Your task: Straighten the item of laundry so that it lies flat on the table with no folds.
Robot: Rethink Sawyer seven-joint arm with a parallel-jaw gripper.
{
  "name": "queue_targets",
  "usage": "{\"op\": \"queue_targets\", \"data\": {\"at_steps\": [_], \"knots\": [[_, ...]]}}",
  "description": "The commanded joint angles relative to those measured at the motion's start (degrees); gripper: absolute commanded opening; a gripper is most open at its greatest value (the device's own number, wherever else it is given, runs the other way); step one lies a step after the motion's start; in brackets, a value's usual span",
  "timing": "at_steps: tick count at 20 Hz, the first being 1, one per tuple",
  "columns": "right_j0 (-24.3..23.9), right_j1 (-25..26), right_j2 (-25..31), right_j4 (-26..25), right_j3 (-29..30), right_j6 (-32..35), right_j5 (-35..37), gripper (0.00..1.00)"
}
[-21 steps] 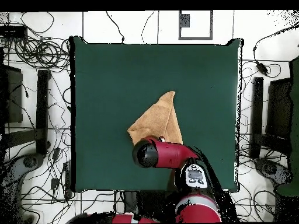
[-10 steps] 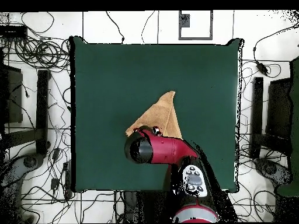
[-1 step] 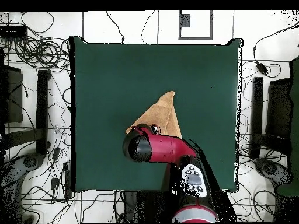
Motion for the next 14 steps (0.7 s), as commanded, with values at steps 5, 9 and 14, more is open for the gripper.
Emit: {"op": "queue_targets", "data": {"at_steps": [5, 9, 14], "knots": [[1.0, 3.7, 6.9, 3.2, -0.6, 9.5, 3.3, 1.0], [-1.3, 5.8, 9.4, 2.3, -1.3, 7.9, 2.0, 1.0], [0.4, 7.9, 7.4, 0.5, -2.7, 7.9, -1.6, 1.0]]}}
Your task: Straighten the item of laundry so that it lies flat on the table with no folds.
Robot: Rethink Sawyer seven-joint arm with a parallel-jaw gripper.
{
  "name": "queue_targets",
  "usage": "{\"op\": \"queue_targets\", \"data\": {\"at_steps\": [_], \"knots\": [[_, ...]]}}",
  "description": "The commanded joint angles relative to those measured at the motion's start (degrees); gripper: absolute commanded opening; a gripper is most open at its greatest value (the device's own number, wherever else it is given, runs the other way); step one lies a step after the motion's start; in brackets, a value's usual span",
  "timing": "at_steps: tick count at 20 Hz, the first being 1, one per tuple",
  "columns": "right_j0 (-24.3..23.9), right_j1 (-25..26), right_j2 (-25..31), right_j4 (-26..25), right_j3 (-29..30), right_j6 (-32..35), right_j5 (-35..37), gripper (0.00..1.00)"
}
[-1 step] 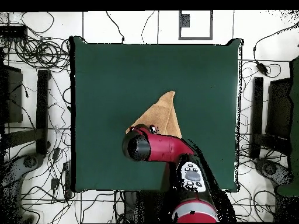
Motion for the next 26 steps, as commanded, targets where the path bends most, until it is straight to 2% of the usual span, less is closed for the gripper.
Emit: {"op": "queue_targets", "data": {"at_steps": [1, 5, 13, 21, 26], "knots": [[1.4, 6.5, 5.8, 0.0, -2.8, 8.2, -2.5, 1.0], [2.6, 8.9, 4.1, -0.5, -3.3, 9.3, -6.5, 1.0], [1.0, 12.6, 4.1, -1.5, -4.2, 8.5, -11.3, 1.0], [-7.7, 12.4, 12.4, -10.9, -5.0, -0.8, -8.3, 1.0], [-12.7, 11.3, 18.3, -16.8, -4.5, -3.0, -5.3, 1.0]]}}
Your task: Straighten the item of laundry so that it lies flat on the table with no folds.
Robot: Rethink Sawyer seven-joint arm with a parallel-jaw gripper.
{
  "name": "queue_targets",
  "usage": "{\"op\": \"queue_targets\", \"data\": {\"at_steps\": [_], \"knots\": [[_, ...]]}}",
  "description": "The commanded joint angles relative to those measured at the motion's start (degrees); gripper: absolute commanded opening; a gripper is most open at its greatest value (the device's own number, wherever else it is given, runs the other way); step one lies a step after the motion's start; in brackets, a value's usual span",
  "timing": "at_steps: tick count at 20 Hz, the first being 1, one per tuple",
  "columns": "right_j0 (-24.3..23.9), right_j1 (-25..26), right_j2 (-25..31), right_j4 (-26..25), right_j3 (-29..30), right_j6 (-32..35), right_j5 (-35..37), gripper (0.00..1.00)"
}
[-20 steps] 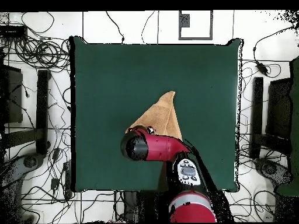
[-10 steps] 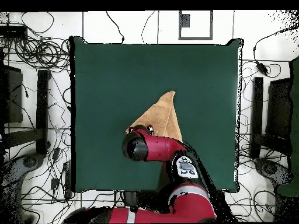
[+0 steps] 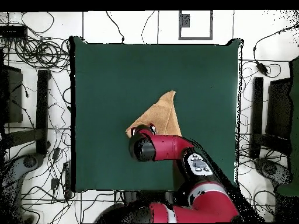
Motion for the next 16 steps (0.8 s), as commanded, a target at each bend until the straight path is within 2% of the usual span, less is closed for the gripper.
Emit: {"op": "queue_targets", "data": {"at_steps": [1, 7, 16], "knots": [[-6.2, 5.8, 11.5, -7.0, -3.7, -2.9, 3.0, 1.0], [-6.8, 5.0, 10.7, -9.8, -4.1, 0.0, 3.2, 1.0], [-4.5, 3.6, 8.8, -9.8, -3.4, 3.9, 1.6, 1.0]]}}
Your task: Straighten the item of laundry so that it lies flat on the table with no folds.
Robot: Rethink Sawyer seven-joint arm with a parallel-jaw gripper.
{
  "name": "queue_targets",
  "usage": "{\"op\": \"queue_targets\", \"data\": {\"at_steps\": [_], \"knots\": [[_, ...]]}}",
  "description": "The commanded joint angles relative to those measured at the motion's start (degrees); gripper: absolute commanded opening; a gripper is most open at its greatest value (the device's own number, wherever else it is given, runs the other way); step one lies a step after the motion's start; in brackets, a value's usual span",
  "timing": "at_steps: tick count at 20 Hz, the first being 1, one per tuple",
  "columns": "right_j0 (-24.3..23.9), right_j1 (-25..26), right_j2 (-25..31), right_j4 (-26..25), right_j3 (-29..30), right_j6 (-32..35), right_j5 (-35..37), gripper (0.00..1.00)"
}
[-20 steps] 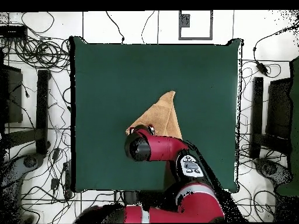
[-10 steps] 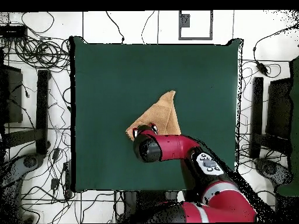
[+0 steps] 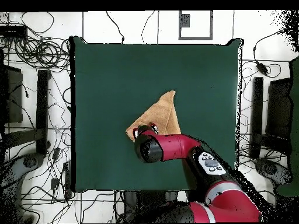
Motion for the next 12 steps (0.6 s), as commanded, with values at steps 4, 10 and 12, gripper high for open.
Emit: {"op": "queue_targets", "data": {"at_steps": [4, 10, 12], "knots": [[3.4, 2.7, 0.9, -1.1, -3.6, 5.5, 0.7, 1.0], [3.7, 2.7, 0.7, -0.8, -3.5, 5.7, 0.8, 1.0], [3.4, 2.8, 1.1, -0.8, -3.4, 5.6, 1.0, 1.0]]}}
